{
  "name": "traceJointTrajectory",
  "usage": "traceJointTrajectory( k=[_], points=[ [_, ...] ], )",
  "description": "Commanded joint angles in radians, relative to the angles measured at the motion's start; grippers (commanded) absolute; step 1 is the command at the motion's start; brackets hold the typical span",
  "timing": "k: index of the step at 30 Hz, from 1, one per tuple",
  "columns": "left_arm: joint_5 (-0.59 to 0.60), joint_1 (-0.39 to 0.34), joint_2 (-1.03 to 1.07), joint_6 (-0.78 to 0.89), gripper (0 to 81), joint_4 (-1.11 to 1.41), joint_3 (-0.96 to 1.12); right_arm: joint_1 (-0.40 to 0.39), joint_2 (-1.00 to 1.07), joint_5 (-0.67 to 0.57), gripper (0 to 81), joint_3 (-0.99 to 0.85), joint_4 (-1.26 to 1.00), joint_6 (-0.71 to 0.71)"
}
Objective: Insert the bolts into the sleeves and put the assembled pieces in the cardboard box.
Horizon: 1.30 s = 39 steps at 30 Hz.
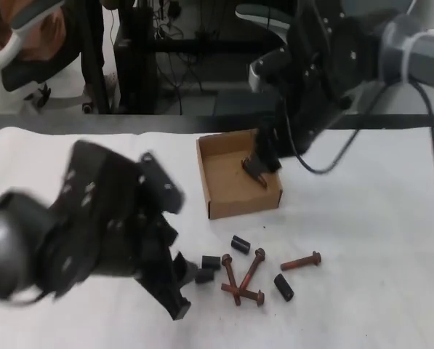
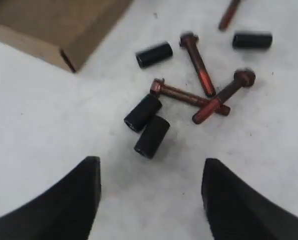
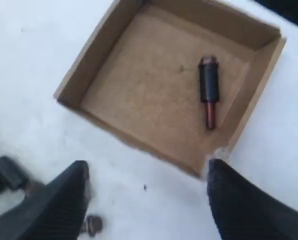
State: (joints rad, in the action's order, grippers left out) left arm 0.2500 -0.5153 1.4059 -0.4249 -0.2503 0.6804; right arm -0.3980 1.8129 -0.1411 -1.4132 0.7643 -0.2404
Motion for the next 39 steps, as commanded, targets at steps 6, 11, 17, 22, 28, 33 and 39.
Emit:
traceJointTrajectory(
  k=[6, 11, 17, 22, 28, 33, 39],
  points=[
    [-0.078, -0.025, 0.151, -0.353, 54.9, -0.333, 0.259, 0.012, -0.018, 0.076, 62.4, 0.186, 0.050, 0.276],
    [-0.137, -0.054, 0.222, -0.412, 54.9, -0.393, 0.345, 0.009, -0.023, 0.075, 62.4, 0.291, -0.043, 0.512],
    [-0.171, -0.088, 0.319, -0.470, 54.5, -0.484, 0.419, 0.008, -0.052, 0.076, 62.4, 0.384, -0.179, 0.750],
    [-0.179, -0.106, 0.367, -0.506, 50.1, -0.503, 0.433, 0.008, -0.073, 0.141, 62.4, 0.433, -0.230, 0.872],
    [-0.193, -0.112, 0.396, -0.557, 49.3, -0.474, 0.433, 0.005, -0.144, 0.178, 62.4, 0.444, -0.231, 0.966],
    [-0.212, -0.110, 0.417, -0.586, 49.3, -0.416, 0.435, 0.006, -0.237, 0.178, 62.4, 0.444, -0.302, 0.974],
    [-0.203, -0.110, 0.456, -0.588, 49.3, -0.381, 0.435, 0.006, -0.331, 0.172, 62.4, 0.446, -0.295, 0.961]
  ],
)
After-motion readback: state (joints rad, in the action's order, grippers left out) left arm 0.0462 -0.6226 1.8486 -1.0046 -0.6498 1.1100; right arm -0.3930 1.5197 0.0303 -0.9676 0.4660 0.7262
